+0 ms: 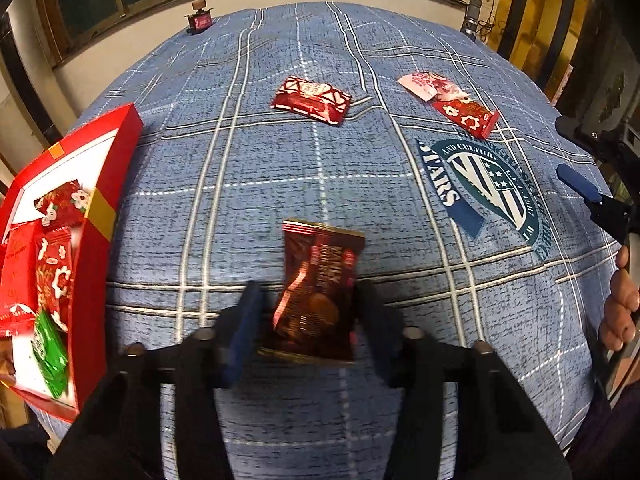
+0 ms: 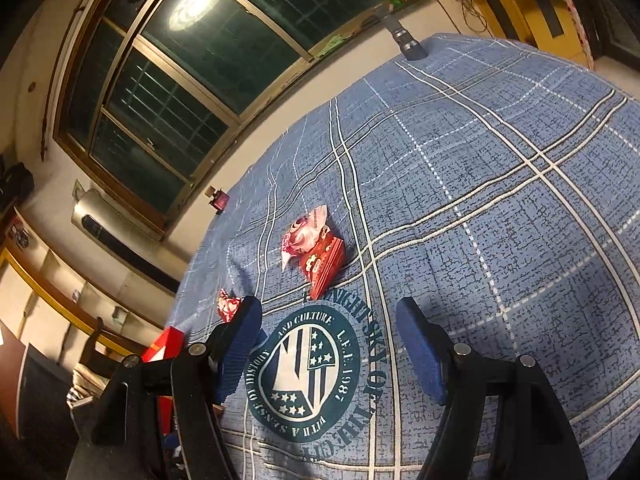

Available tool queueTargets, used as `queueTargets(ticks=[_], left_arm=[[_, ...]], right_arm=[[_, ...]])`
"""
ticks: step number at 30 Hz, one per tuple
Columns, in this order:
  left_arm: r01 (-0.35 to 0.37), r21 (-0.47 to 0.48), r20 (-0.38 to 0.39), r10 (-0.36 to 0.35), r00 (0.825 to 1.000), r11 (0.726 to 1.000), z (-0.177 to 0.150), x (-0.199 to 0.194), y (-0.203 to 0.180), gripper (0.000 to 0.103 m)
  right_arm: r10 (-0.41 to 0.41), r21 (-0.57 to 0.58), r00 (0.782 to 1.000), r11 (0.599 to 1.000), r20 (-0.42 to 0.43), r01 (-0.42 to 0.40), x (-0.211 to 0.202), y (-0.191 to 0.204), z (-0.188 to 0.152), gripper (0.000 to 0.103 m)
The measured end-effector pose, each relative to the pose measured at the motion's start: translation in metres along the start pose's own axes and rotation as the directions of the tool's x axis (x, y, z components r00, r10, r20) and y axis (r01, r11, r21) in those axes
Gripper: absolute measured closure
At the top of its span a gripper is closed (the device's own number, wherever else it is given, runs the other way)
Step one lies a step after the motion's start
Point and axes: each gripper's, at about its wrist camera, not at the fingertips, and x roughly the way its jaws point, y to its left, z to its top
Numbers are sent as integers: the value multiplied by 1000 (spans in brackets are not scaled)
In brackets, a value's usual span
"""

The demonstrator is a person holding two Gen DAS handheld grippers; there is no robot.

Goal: Organize snacks
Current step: 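Move the left tool to the brown chocolate packet and close on it, then lift the brown packet with the left tool while the right tool grasps a red-white packet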

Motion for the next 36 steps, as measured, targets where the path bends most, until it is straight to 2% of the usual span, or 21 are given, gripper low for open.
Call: queueTargets(ticks=[2, 6, 9, 12, 17, 22, 25, 30, 33, 35, 36], left_arm=[[5, 4, 1, -5, 1000, 1000, 0, 0, 3, 68], [19, 33, -3, -19, 1000, 999, -15, -8, 8, 68], [38, 55, -9, -38, 999, 998, -25, -12, 14, 68], [60, 61, -15, -59, 998, 996, -30, -16, 18, 68], [102, 47, -16, -101, 995, 994, -34, -20, 22, 68], [98, 67, -18, -97, 995, 993, -34, -21, 20, 68], [104, 75, -21, -103, 994, 992, -33, -21, 20, 68], [117, 77, -27, -116, 993, 990, -29, -19, 21, 68], [128, 71, -33, -126, 992, 989, -24, -17, 24, 68], [136, 64, -38, -134, 990, 989, -21, -15, 27, 68], [142, 61, -42, -139, 989, 988, -18, -14, 29, 68]], right_arm=[[-6, -14, 1000, 1000, -4, 6, 1, 2, -1, 30], [26, -47, 999, 998, -48, -28, 6, 10, -6, 30], [36, -126, 994, 991, -102, -49, 15, 33, -8, 30], [45, -232, 983, 969, -176, -86, 32, 72, -7, 30], [-37, -466, 968, 881, -248, -86, 82, 145, -10, 31], [-138, -590, 948, 805, -286, -61, 149, 183, -20, 31], [-161, -620, 945, 782, -285, -54, 178, 189, -25, 31], [-179, -613, 920, 786, -348, -79, 213, 193, -26, 30], [-226, -657, 919, 752, -323, -46, 215, 199, -32, 37], [-258, -682, 918, 731, -301, -18, 213, 198, -35, 60], [-267, -682, 916, 731, -300, -10, 210, 197, -35, 66]])
